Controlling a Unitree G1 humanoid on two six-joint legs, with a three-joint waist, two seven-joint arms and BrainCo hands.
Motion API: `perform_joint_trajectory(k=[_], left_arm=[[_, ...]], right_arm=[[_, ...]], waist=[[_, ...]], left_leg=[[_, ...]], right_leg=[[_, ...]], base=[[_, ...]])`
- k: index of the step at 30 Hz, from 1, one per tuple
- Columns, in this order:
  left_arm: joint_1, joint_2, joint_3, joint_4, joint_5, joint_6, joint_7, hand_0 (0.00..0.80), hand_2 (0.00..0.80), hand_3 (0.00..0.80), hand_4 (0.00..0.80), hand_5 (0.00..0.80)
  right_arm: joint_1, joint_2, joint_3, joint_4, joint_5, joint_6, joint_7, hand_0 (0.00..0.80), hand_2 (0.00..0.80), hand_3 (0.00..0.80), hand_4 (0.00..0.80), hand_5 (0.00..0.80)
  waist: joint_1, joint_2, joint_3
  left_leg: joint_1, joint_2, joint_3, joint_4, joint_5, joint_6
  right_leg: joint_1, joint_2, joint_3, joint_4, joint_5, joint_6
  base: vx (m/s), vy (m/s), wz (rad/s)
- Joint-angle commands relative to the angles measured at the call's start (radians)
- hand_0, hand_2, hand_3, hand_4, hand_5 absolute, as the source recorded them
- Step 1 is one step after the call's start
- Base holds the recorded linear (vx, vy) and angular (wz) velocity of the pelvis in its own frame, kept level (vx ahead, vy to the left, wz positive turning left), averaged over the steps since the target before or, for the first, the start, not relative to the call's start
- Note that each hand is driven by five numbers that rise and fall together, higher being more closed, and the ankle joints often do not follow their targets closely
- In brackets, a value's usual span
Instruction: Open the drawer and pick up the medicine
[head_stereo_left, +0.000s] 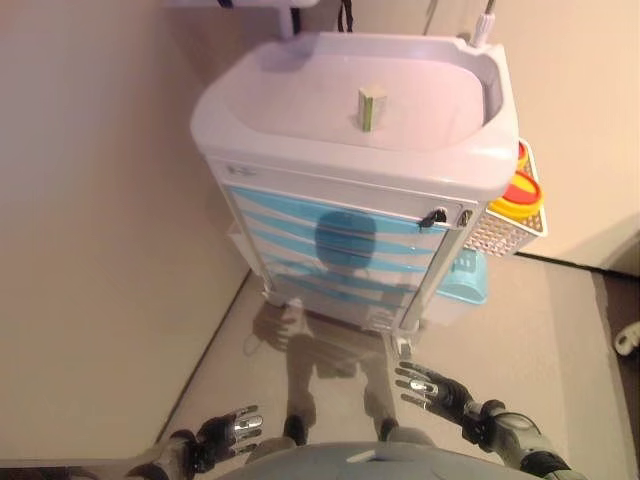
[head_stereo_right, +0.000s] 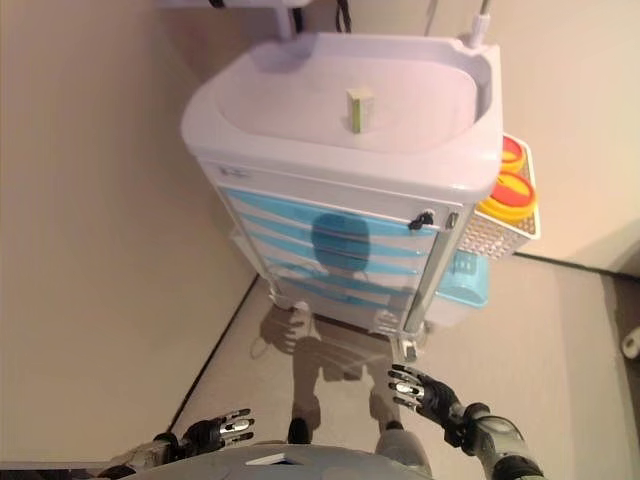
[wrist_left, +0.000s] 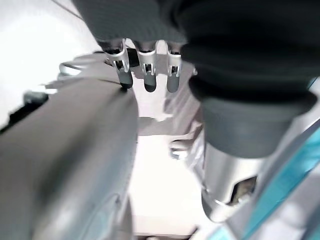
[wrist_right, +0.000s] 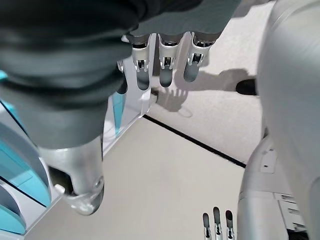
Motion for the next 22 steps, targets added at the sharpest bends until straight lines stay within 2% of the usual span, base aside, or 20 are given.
perform_joint_trajectory(k=[1,6,11,22], left_arm=[[-0.046,-0.048,0.038,0.005,-0.117,-0.045,-0.043,0.000,0.000,0.000,0.000,0.000],[-0.044,-0.070,0.064,0.010,-0.233,-0.040,-0.064,0.000,0.000,0.000,0.000,0.000],[-0.041,-0.086,0.064,0.018,-0.232,-0.059,-0.071,0.000,0.000,0.000,0.000,0.000],[-0.050,-0.112,0.071,0.042,-0.257,-0.052,-0.064,0.000,0.000,0.000,0.000,0.000]], right_arm=[[-0.071,0.046,0.029,0.020,0.077,-0.052,0.016,0.000,0.000,0.000,0.000,0.000],[-0.072,0.081,0.011,0.060,0.162,-0.047,0.058,0.000,0.000,0.000,0.000,0.000],[-0.060,0.099,-0.012,0.083,0.210,-0.020,0.079,0.000,0.000,0.000,0.000,0.000],[-0.062,0.121,-0.016,0.143,0.195,-0.013,0.121,0.000,0.000,0.000,0.000,0.000]], waist=[[0.019,-0.065,0.032],[0.029,-0.070,0.018],[0.029,-0.076,0.009],[0.030,-0.083,-0.005]], left_leg=[[0.013,-0.050,-0.004,0.048,-0.128,-0.008],[0.028,-0.050,-0.003,0.039,-0.128,-0.008],[0.037,-0.051,0.001,0.044,-0.136,-0.003],[0.067,-0.057,0.008,0.042,-0.150,0.004]], right_leg=[[0.072,-0.021,-0.034,-0.106,0.049,0.045],[0.089,-0.023,-0.045,-0.120,0.054,0.047],[0.099,-0.023,-0.043,-0.123,0.055,0.046],[0.124,-0.024,-0.040,-0.139,0.062,0.050]], base=[[0.039,0.004,0.08],[0.038,0.004,0.09],[0.012,-0.001,0.03],[0.008,-0.004,-0.02]])
